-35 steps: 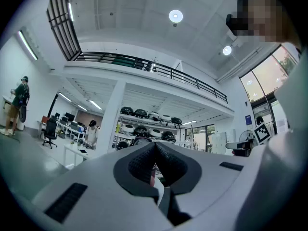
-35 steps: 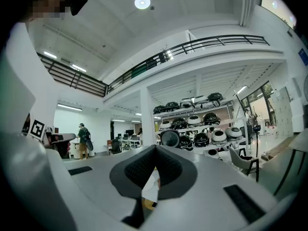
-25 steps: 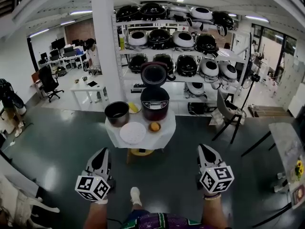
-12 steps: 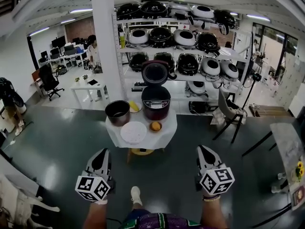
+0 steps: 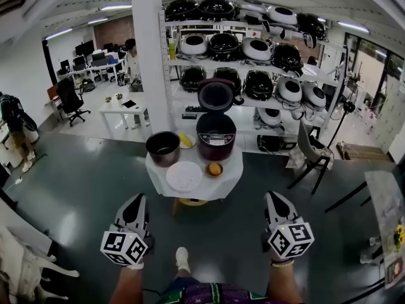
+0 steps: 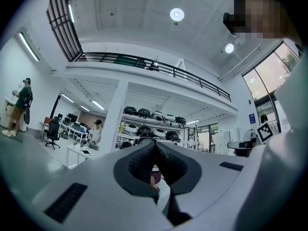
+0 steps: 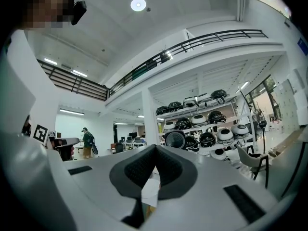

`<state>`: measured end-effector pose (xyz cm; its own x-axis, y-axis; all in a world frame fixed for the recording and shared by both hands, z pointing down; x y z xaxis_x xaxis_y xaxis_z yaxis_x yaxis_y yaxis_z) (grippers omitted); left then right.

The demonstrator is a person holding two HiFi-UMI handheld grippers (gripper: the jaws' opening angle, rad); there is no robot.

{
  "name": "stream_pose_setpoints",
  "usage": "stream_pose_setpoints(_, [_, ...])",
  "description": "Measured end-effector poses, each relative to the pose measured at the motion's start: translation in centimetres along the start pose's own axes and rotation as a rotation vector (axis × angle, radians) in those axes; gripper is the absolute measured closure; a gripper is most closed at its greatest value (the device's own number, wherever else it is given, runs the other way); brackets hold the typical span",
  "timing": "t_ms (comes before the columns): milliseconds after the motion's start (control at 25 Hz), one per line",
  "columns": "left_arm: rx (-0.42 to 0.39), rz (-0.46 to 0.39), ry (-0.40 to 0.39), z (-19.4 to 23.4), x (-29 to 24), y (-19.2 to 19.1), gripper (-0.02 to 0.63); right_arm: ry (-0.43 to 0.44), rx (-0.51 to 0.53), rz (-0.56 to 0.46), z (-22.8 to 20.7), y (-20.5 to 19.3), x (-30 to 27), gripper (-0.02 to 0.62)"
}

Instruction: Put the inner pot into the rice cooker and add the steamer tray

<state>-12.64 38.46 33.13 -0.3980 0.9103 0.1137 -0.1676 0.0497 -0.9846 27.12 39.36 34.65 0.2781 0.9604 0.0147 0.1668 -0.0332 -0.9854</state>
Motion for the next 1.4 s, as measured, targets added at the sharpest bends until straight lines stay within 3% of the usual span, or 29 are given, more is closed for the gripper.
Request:
stream_pose_setpoints(720, [0.018,-0.018,0.029,9.5,-12.1,0.6,0.584,0.000,0.050,0.014,-0.5,2.5,-15.9,0.588])
stream_pose_setpoints(1400, [0.008,-0.022,0.059,25.8,-24.2,2.6,0.584,0.048,0.081,0.013,5.0,3.5,-37.9,0.588])
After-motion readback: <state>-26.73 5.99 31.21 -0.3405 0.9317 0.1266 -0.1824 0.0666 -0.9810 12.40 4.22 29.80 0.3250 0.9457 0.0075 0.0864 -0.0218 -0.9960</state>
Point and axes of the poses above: the fingertips, and each gripper's own axes: x backward along the fingers, z to its left, y out of its top, the point moved 7 cm from there along x, backward along the fingers, and after that the axes turned 1 degree about -y, right-handed, at the moved point
